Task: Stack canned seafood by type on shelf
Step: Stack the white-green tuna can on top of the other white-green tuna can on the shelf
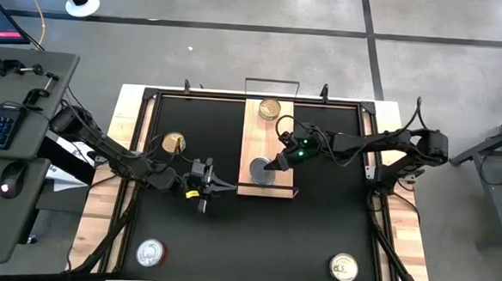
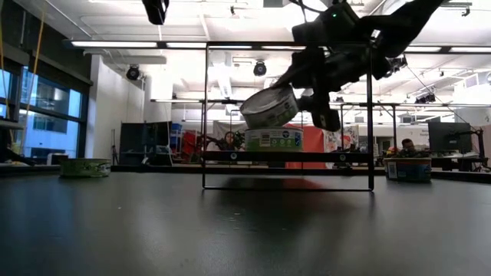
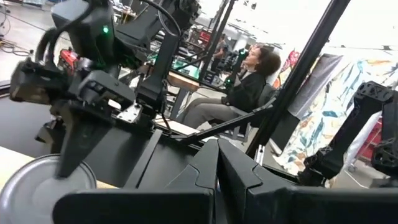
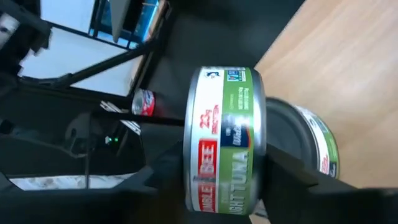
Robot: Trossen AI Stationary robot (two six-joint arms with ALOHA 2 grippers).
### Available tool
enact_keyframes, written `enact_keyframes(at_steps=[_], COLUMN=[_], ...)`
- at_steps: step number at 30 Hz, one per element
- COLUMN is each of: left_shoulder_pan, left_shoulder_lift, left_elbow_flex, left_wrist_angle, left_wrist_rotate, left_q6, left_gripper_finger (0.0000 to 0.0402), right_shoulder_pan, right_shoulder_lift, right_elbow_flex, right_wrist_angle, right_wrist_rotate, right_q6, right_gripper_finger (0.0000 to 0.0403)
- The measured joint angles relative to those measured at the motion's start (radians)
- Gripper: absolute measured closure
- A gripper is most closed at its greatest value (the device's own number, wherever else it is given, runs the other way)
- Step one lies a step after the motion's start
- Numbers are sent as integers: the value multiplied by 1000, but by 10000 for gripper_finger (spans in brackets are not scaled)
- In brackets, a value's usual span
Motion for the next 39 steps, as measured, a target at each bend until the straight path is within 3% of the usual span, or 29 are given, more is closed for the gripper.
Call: enact_keyframes(at_steps=[5,19,26,39], left_shoulder_pan=[-4,-4,-4,-4], left_shoulder_lift=[0,0,0,0], left_elbow_flex=[0,0,0,0], left_wrist_angle=[-15,-57,-75,-75], left_wrist_rotate=[37,83,97,97], left_q6=[1,-1,-2,-2], left_gripper_finger=[401,402,401,401], right_shoulder_pan=[3,23,48,49], right_shoulder_lift=[0,0,0,0], right_elbow_flex=[1,1,22,197], right_wrist_angle=[-25,-110,-144,-515], right_wrist_rotate=[0,4,56,129], right_q6=[35,42,34,-113], right_gripper_finger=[192,188,188,188])
